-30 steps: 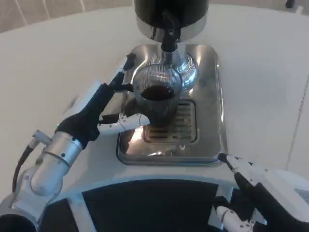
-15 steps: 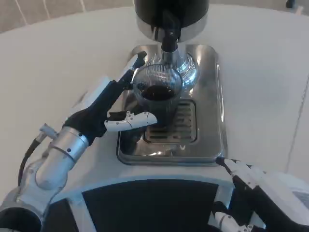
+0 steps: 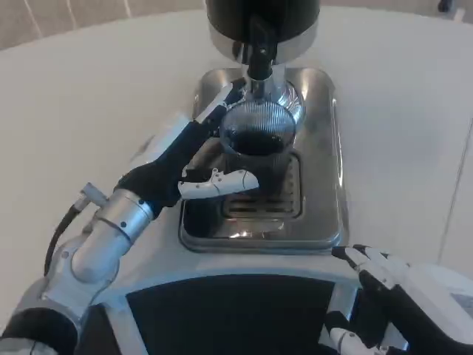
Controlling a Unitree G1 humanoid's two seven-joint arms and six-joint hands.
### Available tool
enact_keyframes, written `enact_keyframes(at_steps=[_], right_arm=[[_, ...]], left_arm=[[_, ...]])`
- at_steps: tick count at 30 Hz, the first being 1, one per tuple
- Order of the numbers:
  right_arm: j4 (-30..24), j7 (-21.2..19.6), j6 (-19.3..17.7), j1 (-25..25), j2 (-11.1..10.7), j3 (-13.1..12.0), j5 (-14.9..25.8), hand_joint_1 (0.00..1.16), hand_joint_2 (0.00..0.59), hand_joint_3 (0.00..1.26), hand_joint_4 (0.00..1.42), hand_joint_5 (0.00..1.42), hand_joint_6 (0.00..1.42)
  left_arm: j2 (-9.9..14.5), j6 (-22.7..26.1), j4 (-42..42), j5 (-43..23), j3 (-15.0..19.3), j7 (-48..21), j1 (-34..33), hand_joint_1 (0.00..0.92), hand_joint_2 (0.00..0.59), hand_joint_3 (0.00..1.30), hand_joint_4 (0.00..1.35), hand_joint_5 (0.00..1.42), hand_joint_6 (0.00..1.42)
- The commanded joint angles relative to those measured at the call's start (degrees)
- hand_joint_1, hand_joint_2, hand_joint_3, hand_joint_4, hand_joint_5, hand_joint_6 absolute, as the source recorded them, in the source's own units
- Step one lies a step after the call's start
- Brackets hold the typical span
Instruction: Grasp the cup under the faucet to collect the drink, then remove the cup.
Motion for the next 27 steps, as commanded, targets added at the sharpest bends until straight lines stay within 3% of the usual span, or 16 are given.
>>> enact_keyframes(at_steps=[1, 16, 27], right_arm=[[-0.82, 0.47, 0.55, 0.19, 1.31, -0.22, -0.38, 0.23, 0.474, 0.05, 0.00, 0.00, 0.00], [-0.82, 0.94, 1.81, -1.51, 1.19, 0.18, -1.41, 0.30, 0.469, 0.07, 0.00, 0.00, 0.00], [-0.82, -0.05, 1.69, -0.62, 1.78, 0.06, -1.71, 0.39, 0.466, 0.09, 0.00, 0.00, 0.00]], left_arm=[[-0.46, 1.20, 0.90, 1.17, -0.98, 0.86, -0.91, 0.357, 0.048, 0.00, 0.00, 0.37, 0.24], [-0.79, 4.28, -0.34, 3.96, -2.59, 6.84, -1.07, 0.348, 0.054, 0.05, 0.07, 0.44, 0.31], [-1.54, 6.44, -3.08, 5.63, -3.09, 9.82, -0.33, 0.351, 0.057, 0.19, 0.19, 0.55, 0.37]])
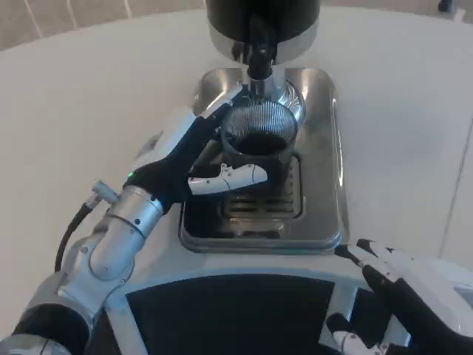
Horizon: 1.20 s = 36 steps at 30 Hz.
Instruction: Grasp the cup under the faucet to collect the drink, then remove the cup.
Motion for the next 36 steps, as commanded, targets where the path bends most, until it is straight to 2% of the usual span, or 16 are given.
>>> enact_keyframes(at_steps=[1, 15, 25, 30, 34, 36], right_arm=[[-0.82, -0.60, 0.06, 1.21, 1.84, -0.22, -0.35, 0.39, 0.466, 0.09, 0.00, 0.00, 0.00], [-0.82, -1.97, -1.56, 3.50, 2.10, -1.60, 1.10, 0.46, 0.454, 0.10, 0.00, 0.00, 0.00], [-0.82, -1.35, -1.36, 2.34, 2.06, -2.84, 1.77, 0.47, 0.451, 0.10, 0.00, 0.00, 0.00], [-0.82, -1.40, -1.53, 2.45, 1.88, -3.44, 2.24, 0.48, 0.451, 0.10, 0.00, 0.00, 0.00], [-0.82, -1.58, -1.63, 2.43, 1.71, -4.04, 2.86, 0.48, 0.451, 0.11, 0.00, 0.00, 0.00], [-0.82, -1.61, -1.67, 2.27, 1.62, -4.34, 3.09, 0.48, 0.451, 0.11, 0.00, 0.00, 0.00]], left_arm=[[-0.39, 1.57, -1.77, 1.31, -0.76, 2.70, 0.60, 0.351, 0.057, 0.21, 0.21, 0.57, 0.37], [-2.39, 2.21, -6.02, 2.28, -0.12, 10.05, 4.36, 0.413, 0.090, 0.51, 0.47, 0.81, 0.44], [-3.25, 2.00, -8.28, 1.91, 0.88, 13.93, 6.39, 0.449, 0.092, 0.68, 0.66, 1.01, 0.51], [-3.49, 2.34, -9.62, 2.41, 0.87, 15.62, 7.25, 0.484, 0.101, 0.80, 0.81, 1.14, 0.56], [-3.53, 2.81, -11.50, 3.01, 0.92, 17.89, 8.32, 0.528, 0.107, 0.95, 0.99, 1.29, 0.67], [-3.36, 2.89, -12.20, 3.04, 1.01, 18.35, 8.65, 0.534, 0.107, 0.96, 1.04, 1.32, 0.69]])
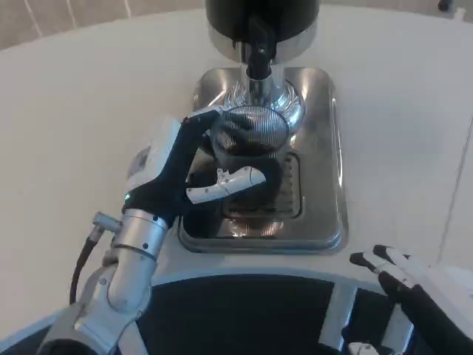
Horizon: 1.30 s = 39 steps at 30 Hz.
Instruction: Grasp the cup under the faucet to collect the drink, then remove the cup.
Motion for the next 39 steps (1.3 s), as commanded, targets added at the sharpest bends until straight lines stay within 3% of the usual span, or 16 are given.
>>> enact_keyframes(at_steps=[1, 5, 20, 29, 39], right_arm=[[-0.83, -0.27, -0.46, -0.04, 1.53, -1.00, 0.98, 0.48, 0.451, 0.11, 0.00, 0.00, 0.00], [-0.83, -0.30, -0.49, -0.10, 1.58, -1.16, 1.21, 0.48, 0.451, 0.11, 0.00, 0.00, 0.00], [-0.82, 0.19, 1.55, -2.10, 0.90, 0.48, 1.08, 0.45, 0.443, 0.09, 0.00, 0.00, 0.02], [-0.82, 0.31, 2.12, -3.16, 0.73, 1.14, 0.66, 0.44, 0.443, 0.10, 0.00, 0.00, 0.02], [-0.83, -0.41, 0.76, -4.50, 0.70, -0.03, 1.62, 0.40, 0.428, 0.09, 0.00, 0.00, 0.02]], left_arm=[[0.13, -0.30, -3.41, 0.38, 0.82, 3.12, 1.00, 0.546, 0.112, 0.98, 1.07, 1.33, 0.71], [0.85, -0.69, -4.79, 0.03, 1.16, 2.91, 1.66, 0.558, 0.097, 0.99, 1.13, 1.38, 0.72], [6.38, -4.30, -5.94, 1.29, 0.97, 1.17, 3.45, 0.578, 0.060, 0.99, 1.15, 1.39, 0.77], [7.77, -5.58, -7.03, 0.11, 2.17, -0.02, 5.08, 0.581, 0.044, 0.98, 1.16, 1.40, 0.80], [9.46, -6.35, -11.13, -3.38, 5.14, -4.05, 8.48, 0.582, 0.040, 0.98, 1.16, 1.40, 0.82]])
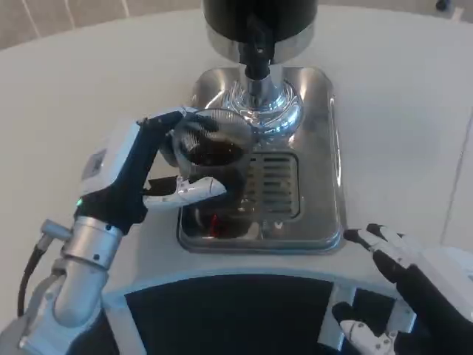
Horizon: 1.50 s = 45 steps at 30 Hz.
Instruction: Grasp the cup under the faucet to collect the drink, then remove the cup.
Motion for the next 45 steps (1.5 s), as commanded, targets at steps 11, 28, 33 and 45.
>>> enact_keyframes(at_steps=[11, 28, 33, 45], right_arm=[[-0.82, -0.50, -0.90, -3.56, 0.09, -2.30, 0.71, 0.36, 0.438, 0.08, 0.00, 0.00, 0.00], [-0.82, 1.69, -0.22, -8.52, -4.56, 0.87, -2.68, 0.34, 0.446, 0.04, 0.00, 0.00, 0.00], [-0.82, 1.97, 0.25, -9.42, -5.28, 1.96, -3.52, 0.34, 0.446, 0.04, 0.00, 0.00, 0.00], [0.34, 2.20, -0.17, -9.71, -8.89, 6.87, -5.34, 0.34, 0.460, 0.00, 0.00, 0.00, 0.00]], left_arm=[[3.87, -1.88, -12.29, -8.19, 7.12, -9.08, 9.09, 0.589, 0.030, 0.98, 1.16, 1.40, 0.83], [5.42, -2.76, -27.81, -16.14, 13.75, -18.73, 21.36, 0.592, 0.015, 0.98, 1.16, 1.40, 0.83], [5.06, -3.15, -30.47, -17.45, 14.93, -20.67, 23.95, 0.592, 0.013, 0.98, 1.16, 1.40, 0.82], [5.15, -5.82, -35.21, -19.69, 16.74, -24.81, 29.20, 0.592, 0.010, 0.98, 1.16, 1.40, 0.81]])
